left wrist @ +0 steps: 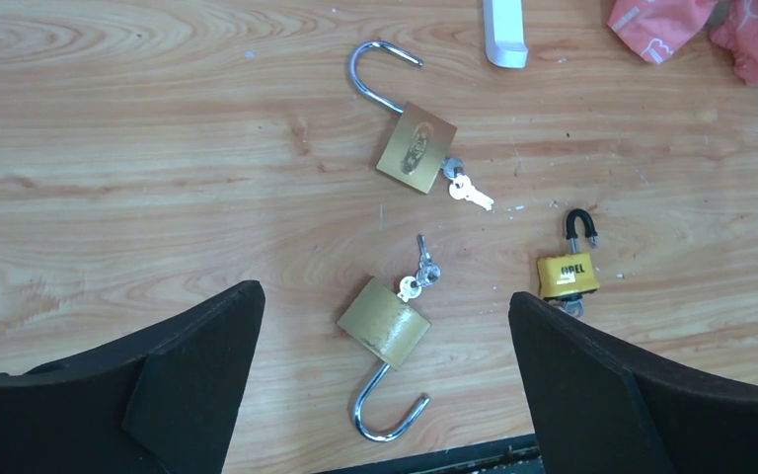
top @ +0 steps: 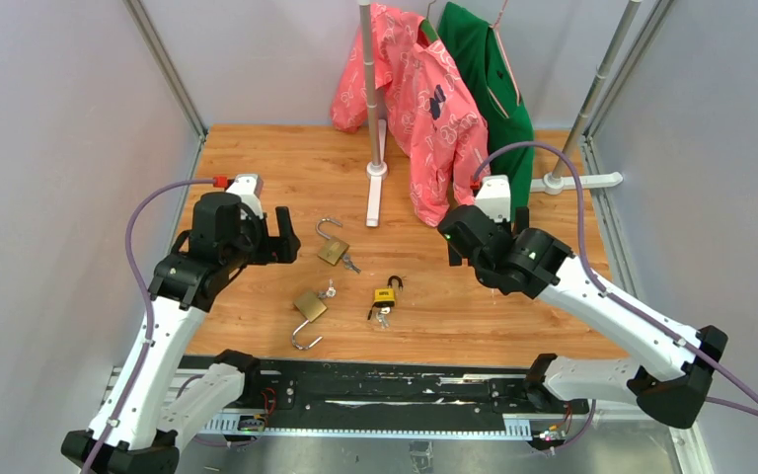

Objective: Lock with the key
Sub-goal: Adjust the lock at the center of the board.

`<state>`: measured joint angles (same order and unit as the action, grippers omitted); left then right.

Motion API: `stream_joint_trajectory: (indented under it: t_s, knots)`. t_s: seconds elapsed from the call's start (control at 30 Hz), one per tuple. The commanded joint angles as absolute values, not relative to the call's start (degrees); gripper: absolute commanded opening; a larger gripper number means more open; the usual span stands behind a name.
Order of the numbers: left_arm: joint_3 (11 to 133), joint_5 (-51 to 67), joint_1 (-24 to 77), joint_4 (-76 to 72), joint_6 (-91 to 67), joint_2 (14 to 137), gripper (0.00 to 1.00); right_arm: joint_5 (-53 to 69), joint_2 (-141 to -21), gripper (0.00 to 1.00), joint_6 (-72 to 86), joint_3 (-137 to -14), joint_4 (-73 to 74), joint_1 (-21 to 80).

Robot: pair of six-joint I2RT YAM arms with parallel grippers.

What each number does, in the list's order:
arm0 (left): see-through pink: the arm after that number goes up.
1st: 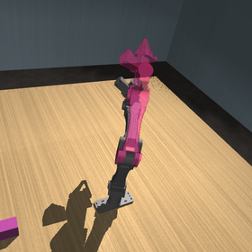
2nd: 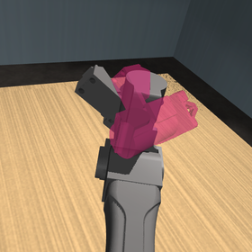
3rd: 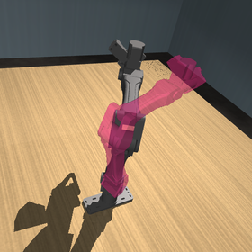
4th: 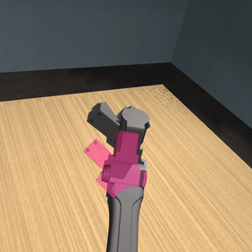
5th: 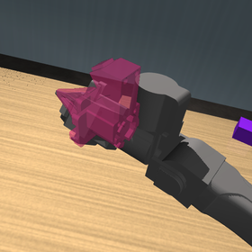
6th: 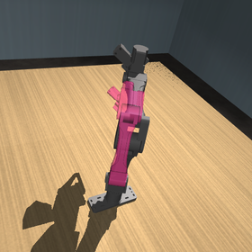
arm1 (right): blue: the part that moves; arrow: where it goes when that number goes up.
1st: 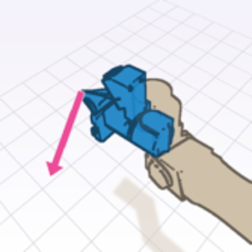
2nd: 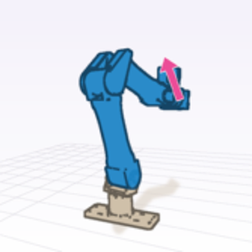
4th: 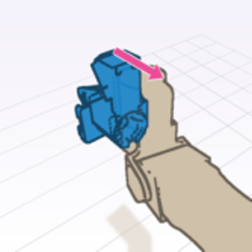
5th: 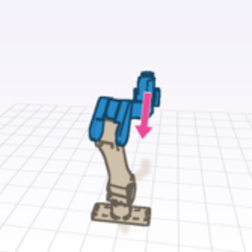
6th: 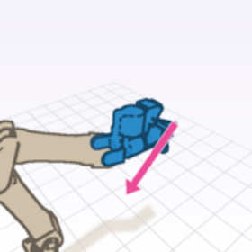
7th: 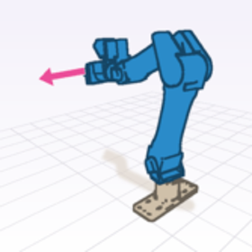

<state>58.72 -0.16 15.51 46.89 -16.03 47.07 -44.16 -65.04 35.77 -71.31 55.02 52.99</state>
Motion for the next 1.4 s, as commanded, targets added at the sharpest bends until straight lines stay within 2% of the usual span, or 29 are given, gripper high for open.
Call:
stream_joint_trajectory:
  t_s: [0.0, 0.37, 0.5, 0.6, 0.7, 1.07, 1.17, 1.23, 1.37]
  knots:
    - [60.20, 2.32, 15.73, 44.74, -15.65, 47.87, 1.00, -47.01, -65.76, 0.97, 39.14, -71.77, 58.72, 52.38]
    - [57.56, 3.55, 16.34, 41.02, -18.39, 49.28, 1.00, -34.70, -63.91, 0.93, 35.50, -62.98, 49.05, 52.47]
    - [55.65, -6.21, 23.17, 41.77, -18.40, 50.82, 1.00, -31.42, -64.49, 0.91, 34.51, -60.71, 44.58, 54.43]
    - [54.49, -13.97, 30.59, 41.67, -21.26, 54.67, 1.00, -34.16, -66.59, 0.92, 33.43, -60.66, 42.20, 58.68]
    - [53.73, -17.95, 33.67, 39.79, -24.20, 59.13, 1.00, -37.00, -69.39, 0.93, 33.18, -61.76, 41.15, 62.49]
    - [56.47, -17.93, 32.97, 37.48, -24.47, 72.07, 0.99, -36.59, -72.95, 0.98, 32.28, -60.33, 38.17, 63.40]
    - [58.18, -13.55, 29.94, 38.52, -24.52, 75.45, 0.98, -29.93, -72.78, 0.99, 33.30, -59.27, 37.44, 61.00]
    - [57.88, -11.55, 27.89, 37.58, -25.06, 74.87, 0.98, -26.92, -73.99, 0.95, 34.38, -58.50, 36.29, 60.58]
    - [57.43, -9.46, 24.26, 37.93, -26.42, 72.74, 0.98, -19.25, -81.66, 0.94, 35.41, -60.84, 32.80, 60.56]
